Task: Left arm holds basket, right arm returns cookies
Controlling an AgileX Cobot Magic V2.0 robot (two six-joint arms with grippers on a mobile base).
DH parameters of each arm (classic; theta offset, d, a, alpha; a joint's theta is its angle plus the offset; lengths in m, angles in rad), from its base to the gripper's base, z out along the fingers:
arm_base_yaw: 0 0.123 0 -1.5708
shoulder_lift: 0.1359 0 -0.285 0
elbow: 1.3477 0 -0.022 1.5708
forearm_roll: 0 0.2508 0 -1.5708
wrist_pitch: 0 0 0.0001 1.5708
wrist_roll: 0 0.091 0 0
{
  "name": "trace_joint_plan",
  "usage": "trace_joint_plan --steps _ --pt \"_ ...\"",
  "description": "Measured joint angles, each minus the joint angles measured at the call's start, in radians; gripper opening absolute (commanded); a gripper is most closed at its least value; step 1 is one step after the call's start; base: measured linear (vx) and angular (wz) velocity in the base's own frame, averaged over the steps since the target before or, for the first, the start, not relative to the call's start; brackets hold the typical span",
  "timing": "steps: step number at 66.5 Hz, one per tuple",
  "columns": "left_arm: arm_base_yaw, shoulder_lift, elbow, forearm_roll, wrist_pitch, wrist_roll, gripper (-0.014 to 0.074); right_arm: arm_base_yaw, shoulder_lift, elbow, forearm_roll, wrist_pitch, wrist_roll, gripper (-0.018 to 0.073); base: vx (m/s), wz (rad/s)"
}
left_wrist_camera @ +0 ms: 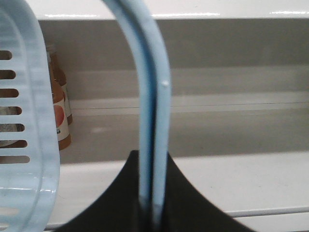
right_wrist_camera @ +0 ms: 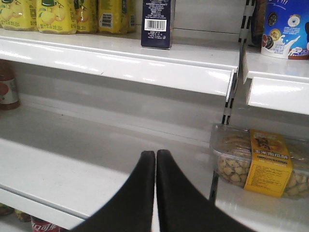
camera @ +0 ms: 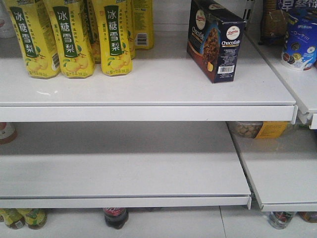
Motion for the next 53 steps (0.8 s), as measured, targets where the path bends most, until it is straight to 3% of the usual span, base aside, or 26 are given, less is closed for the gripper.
trace_joint_plan --steps 53 --pt "0.000 -0.005 0.000 0.000 0.000 0.000 -0.0006 0.000 0.000 0.000 -0.003 0.000 0.000 -0.0009 0.00 0.00"
